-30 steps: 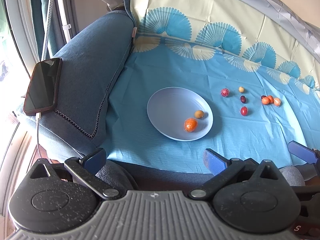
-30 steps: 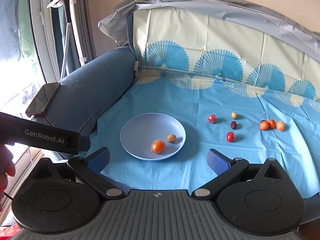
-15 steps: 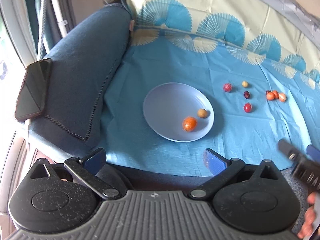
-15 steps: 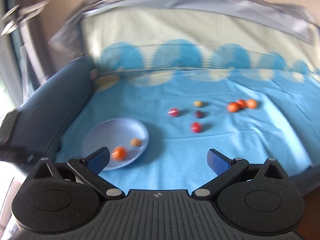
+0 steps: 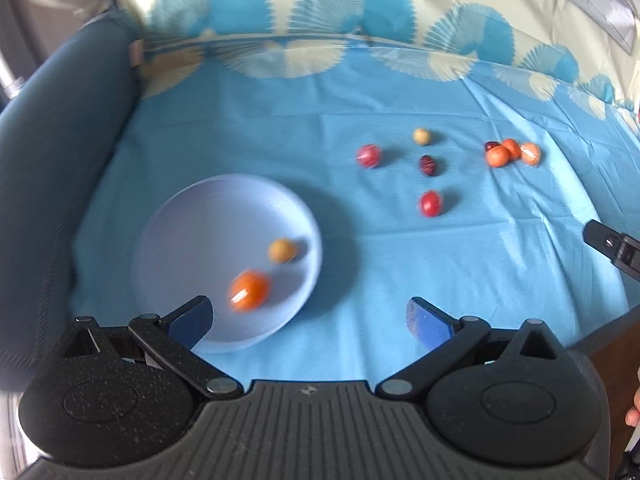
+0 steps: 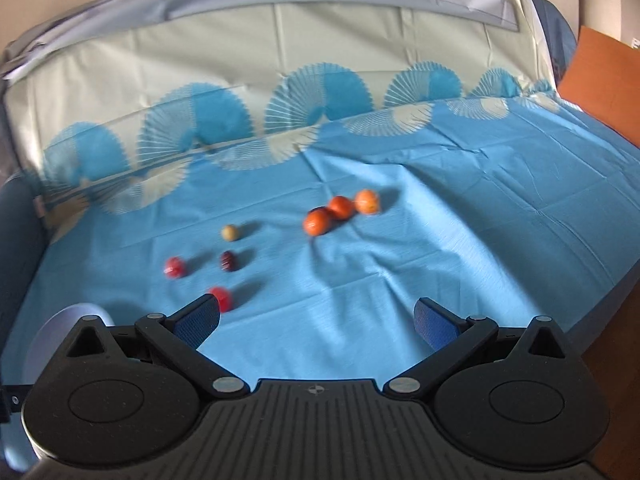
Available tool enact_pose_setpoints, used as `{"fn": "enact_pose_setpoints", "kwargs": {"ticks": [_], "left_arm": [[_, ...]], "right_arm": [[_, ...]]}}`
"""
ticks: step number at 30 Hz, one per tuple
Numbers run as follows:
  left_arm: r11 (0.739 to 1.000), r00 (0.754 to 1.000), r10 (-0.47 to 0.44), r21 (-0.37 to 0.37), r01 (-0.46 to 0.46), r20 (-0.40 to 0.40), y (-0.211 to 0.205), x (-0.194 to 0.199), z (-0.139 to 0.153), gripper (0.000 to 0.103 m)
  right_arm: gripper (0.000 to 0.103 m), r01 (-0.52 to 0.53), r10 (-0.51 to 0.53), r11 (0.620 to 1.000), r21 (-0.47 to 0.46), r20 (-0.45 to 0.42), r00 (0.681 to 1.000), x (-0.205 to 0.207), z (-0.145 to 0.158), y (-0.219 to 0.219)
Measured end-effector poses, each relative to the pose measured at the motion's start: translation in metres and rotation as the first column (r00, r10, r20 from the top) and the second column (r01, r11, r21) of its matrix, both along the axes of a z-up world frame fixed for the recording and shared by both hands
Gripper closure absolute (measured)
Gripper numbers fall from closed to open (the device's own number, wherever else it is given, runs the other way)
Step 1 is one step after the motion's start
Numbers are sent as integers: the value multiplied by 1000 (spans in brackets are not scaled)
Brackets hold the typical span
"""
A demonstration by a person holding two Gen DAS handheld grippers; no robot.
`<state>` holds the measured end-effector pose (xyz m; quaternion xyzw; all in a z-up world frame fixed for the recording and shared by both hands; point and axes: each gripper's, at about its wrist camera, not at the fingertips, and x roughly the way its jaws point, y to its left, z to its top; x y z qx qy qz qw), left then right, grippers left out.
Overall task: Organize fruits
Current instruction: 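Grasp the red wrapped fruit with the left gripper while the right grasps a tangerine, then carry the red fruit and tangerine over the plate with both grippers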
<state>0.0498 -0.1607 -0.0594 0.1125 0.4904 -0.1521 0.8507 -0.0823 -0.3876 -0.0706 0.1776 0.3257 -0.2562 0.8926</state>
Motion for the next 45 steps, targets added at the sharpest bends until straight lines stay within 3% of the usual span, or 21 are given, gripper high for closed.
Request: {"fn": "enact_pose_setpoints", "kwargs": {"ticks": [10,16,21,22,23,24,25,26,30,35,40,45], "left_arm": [[990,988,-138,11,139,-66,-121,81,-89,0],[989,985,-137,40,142,-108,-150,116,-130,0],[985,981,-150,64,159,-120,-159,127,-147,0],[985,982,-155,55,162,-111,-159,127,-147,0],[984,981,-160,58,167,-106,-159,126,-146,7],[983,980,-173,50,178,-95,-159,123,-143,17],[979,976,-199,26,203,-91,-159,120,-137,43],[975,972,-218,24,220,-88,-160,115,-131,79],[974,972,-224,2,225,-72,-154,102,-115,77],[980,980,-199,-31,198,-18,-123,81,-75,77],[986,987,-158,-50,159,30,-72,51,-29,77],[996,996,-80,-41,81,26,-8,16,7,77]], "right_arm": [[1,-29,29,1000,6,-52,998,110,-70,-84],[1,-47,48,999,15,-83,995,174,-116,-108],[1,-35,34,999,-8,-115,993,208,-149,-120],[1,-33,30,999,-18,-125,992,213,-155,-121],[6,-42,34,998,-54,-129,991,214,-158,-119],[36,-70,58,992,-104,-114,992,213,-157,-114],[54,-115,103,986,-124,-96,990,212,-154,-108],[66,-138,126,983,-117,-102,987,210,-151,-104],[66,-98,86,990,-100,-118,989,196,-142,-98],[66,-82,78,994,-70,-57,995,159,-108,-86],[66,-155,155,985,-69,1,988,108,-63,-46],[66,-288,290,956,-65,28,957,60,-24,18]]}}
